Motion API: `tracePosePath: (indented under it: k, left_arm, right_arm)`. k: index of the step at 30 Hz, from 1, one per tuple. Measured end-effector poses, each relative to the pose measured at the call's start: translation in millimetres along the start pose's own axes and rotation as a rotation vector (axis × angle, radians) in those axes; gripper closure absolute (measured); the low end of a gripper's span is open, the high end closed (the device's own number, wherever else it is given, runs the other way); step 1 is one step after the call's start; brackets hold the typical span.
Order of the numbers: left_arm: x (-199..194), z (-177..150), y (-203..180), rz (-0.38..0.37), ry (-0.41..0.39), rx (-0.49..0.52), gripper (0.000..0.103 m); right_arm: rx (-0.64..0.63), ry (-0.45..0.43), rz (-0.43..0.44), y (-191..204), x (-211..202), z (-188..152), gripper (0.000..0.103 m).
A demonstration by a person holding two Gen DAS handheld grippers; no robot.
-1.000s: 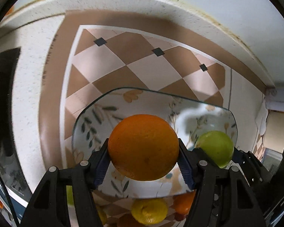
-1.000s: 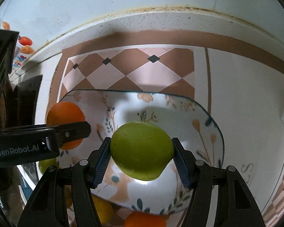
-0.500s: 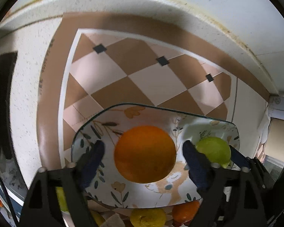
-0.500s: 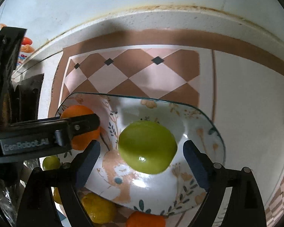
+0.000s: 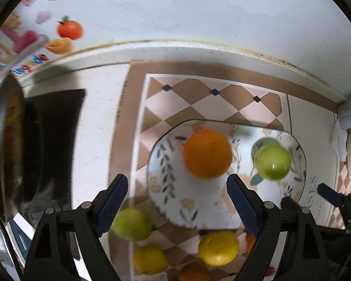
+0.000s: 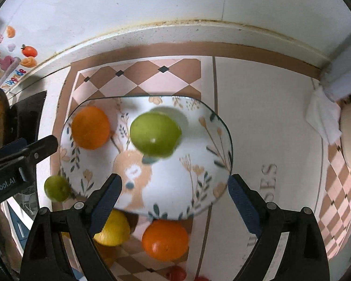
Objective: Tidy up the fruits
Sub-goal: 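Lift both open tools away from the plate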
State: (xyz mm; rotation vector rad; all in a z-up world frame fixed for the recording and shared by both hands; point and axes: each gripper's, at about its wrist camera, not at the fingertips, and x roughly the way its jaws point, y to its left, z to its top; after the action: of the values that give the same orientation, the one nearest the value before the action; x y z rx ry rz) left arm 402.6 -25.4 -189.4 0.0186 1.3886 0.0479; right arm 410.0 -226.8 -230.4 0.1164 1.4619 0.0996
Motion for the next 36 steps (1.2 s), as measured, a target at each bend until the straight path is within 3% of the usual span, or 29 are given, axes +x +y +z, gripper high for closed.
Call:
tracePosePath:
  k: [11,24,32,36]
  left_arm:
    - [-48.4,-54.8,-4.1,0.027,-0.143,0.016,0.017]
    - [-121.7,-119.9,-2.9,-0.017,-0.28,0.033,0.017]
    - [-147.6,-142.9,-6.9,-0.021,-0.348,0.034,0.017]
    - [-145.6,-145.2,-4.2,-0.015,-0.355,0.023,0.017]
  right_arm:
    - [0.004,-0.125,-0.029,14.5,-64.2,-61.4,0.009]
    - [0.019,-0.264,-0.021,18.1,-138.8,-126.2,0.009]
    - [0.032,-0.333,-0.008,22.6,-164.2,-157.2,0.009]
    - [0.05,-0.325,0.019,23.2,-160.4,-163.7,0.009]
